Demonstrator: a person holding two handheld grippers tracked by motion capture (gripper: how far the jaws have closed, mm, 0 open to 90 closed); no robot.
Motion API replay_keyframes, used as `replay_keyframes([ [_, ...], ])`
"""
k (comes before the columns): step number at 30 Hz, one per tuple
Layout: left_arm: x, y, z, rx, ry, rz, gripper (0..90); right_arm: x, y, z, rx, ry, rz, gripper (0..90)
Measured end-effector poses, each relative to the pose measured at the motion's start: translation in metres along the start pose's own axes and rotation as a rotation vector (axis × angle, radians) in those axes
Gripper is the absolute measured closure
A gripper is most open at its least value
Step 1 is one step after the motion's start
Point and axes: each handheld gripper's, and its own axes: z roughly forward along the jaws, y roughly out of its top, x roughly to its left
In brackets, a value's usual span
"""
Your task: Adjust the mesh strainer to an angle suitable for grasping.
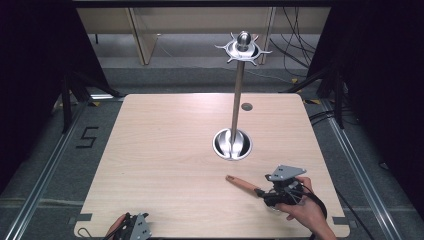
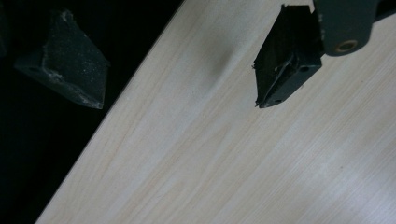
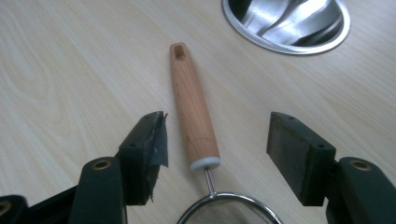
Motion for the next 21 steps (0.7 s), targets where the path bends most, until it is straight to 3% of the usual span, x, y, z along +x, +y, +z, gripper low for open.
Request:
replay_keyframes([
  [8, 0.0, 0.0, 0.0, -0.005, -0.012, -0.003, 16.8, 0.002, 0.017, 0.019, 0.127, 0.046, -0.061, 44.7],
  [10, 0.0, 0.0, -0.001, -0.008, 0.0, -0.006, 16.8, 0.005, 0.02, 0.025, 0.142, 0.025, -0.059, 45.9],
  [13, 0.0, 0.0, -0.001, -0.006, -0.013, -0.001, 16.8, 0.006, 0.023, 0.029, 0.155, 0.018, -0.087, 47.1],
  [18, 0.0, 0.0, -0.001, -0.007, -0.006, -0.002, 16.9, 0.006, 0.03, 0.037, 0.214, 0.042, -0.142, 50.5],
  [21, 0.0, 0.0, -0.001, -0.006, -0.011, 0.001, 16.8, 0.007, 0.032, 0.041, 0.23, 0.057, -0.135, 52.6],
])
